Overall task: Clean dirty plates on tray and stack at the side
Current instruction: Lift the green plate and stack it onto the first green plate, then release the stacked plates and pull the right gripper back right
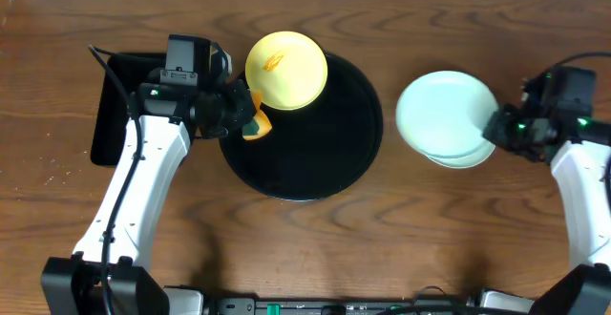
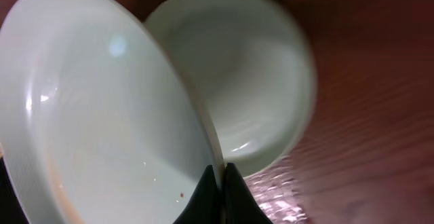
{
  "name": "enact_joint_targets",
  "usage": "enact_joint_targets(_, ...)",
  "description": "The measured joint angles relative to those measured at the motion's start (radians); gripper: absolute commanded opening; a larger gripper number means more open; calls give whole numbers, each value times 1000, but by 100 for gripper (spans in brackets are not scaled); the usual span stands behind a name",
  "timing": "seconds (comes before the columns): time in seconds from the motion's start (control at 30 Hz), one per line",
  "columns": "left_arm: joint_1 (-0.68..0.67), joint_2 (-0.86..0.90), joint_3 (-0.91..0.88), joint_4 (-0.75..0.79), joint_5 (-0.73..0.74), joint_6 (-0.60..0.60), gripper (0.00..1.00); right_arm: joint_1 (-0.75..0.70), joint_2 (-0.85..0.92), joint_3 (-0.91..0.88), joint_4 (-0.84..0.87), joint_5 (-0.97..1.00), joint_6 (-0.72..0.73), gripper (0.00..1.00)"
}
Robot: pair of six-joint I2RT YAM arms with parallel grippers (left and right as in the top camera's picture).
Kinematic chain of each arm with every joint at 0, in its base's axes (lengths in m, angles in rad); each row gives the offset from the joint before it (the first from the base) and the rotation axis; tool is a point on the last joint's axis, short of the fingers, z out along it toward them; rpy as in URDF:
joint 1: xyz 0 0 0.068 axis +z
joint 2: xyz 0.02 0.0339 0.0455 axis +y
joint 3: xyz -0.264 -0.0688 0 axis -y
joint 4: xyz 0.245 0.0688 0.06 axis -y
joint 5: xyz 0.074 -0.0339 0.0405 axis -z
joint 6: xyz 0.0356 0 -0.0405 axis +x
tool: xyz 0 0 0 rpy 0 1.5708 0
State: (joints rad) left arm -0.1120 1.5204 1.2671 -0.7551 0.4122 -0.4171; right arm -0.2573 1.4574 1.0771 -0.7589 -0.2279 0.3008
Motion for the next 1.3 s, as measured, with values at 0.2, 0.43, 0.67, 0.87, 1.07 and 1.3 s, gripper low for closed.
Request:
enact_joint_targets(0.2,0,0,0,0,0,0,7,-27,3,-107,129,25,-5,1)
enact_joint_targets(0.43,0,0,0,0,0,0,8,-29,56,-191,264,84,16,1)
enact_joint_targets(0.67,0,0,0,0,0,0,8,-29,166,-193,358,99,34,1)
enact_joint_targets(0.87,0,0,0,0,0,0,7,-29,243,-193,374,90,55,64)
enact_joint_targets(1.07,0,0,0,0,0,0,8,-29,235,-187,320,69,50,72)
enact_joint_targets(1.3,0,0,0,0,0,0,7,-12,128,-92,206,39,9,79)
